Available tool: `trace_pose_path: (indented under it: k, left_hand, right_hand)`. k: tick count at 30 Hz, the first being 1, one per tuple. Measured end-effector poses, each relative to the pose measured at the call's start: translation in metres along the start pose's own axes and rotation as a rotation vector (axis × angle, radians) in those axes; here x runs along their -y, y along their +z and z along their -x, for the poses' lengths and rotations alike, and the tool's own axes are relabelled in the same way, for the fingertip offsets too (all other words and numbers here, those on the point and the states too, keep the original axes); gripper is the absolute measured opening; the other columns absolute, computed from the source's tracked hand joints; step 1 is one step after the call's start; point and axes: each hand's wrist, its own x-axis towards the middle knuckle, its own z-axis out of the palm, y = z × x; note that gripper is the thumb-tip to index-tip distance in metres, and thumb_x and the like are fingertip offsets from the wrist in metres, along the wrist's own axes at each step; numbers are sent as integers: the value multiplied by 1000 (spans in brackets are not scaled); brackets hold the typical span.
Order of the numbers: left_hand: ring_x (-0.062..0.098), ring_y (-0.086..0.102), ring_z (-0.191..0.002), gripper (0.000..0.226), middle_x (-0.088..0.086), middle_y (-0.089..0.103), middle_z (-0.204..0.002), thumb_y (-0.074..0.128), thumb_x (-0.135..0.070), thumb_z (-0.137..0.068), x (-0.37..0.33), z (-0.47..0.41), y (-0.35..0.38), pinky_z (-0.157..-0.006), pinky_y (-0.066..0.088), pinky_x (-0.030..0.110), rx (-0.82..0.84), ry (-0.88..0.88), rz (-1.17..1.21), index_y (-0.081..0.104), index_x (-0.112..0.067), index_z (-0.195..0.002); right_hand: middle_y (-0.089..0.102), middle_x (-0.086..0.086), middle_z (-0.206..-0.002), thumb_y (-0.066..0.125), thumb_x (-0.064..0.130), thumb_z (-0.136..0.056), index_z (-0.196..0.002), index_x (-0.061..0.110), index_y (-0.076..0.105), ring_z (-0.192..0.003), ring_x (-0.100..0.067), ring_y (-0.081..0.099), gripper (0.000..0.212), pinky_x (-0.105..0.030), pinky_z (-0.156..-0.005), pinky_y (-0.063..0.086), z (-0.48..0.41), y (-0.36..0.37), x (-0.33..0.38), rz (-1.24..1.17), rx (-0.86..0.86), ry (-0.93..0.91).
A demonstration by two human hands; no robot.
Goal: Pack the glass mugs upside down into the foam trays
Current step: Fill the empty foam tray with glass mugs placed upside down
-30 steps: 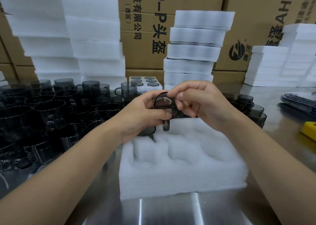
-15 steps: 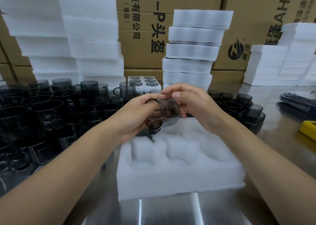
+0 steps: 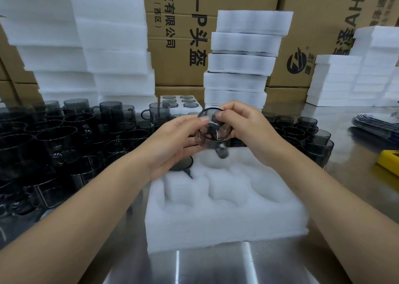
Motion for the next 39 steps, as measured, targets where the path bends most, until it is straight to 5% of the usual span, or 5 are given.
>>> trace_pose_path:
  k: [7,10,19,29,39]
  left_hand:
    - [0,66,-95,12,-12,73,-93,67,-32,-86,7,-3,1,-84,50,18,-286,142,-280,68,-27,-97]
    - [-11,62,-78,14,-14,72,-89,70,-36,-82,10,-3,1,-64,42,1,-345,162,-448,69,-28,-93]
    - [-4,54,-61,31,-10,70,-78,60,-58,-74,12,-2,-1,-55,38,5,-186,45,-717,70,-29,-78]
    - [19,65,-95,37,1,71,-97,56,-64,-75,5,0,-12,-91,49,38,-31,-11,-899,71,-31,-84]
    - [11,38,-55,47,-7,47,-60,54,-67,-69,6,3,-8,-59,33,29,-4,19,-921,68,-23,-79]
  right_hand:
    - [63,10,-62,69,19,-79,-65,20,71,-55,-3,54,15,-9,-46,40,1,-5,-4,138,9,146]
    - [65,8,-63,71,22,-78,-64,21,74,-60,-3,58,15,-10,-47,42,2,-5,-4,175,39,148]
    - [62,13,-55,69,24,-73,-65,17,74,-54,3,55,12,-15,-51,45,-1,-7,-7,346,29,190]
    - [68,-18,-90,66,39,-74,-83,4,71,-68,-12,51,37,-29,-66,41,0,-8,-8,501,129,220]
    - [65,13,-61,67,36,-82,-74,29,75,-49,3,46,13,-8,-45,33,2,-10,-5,665,160,35]
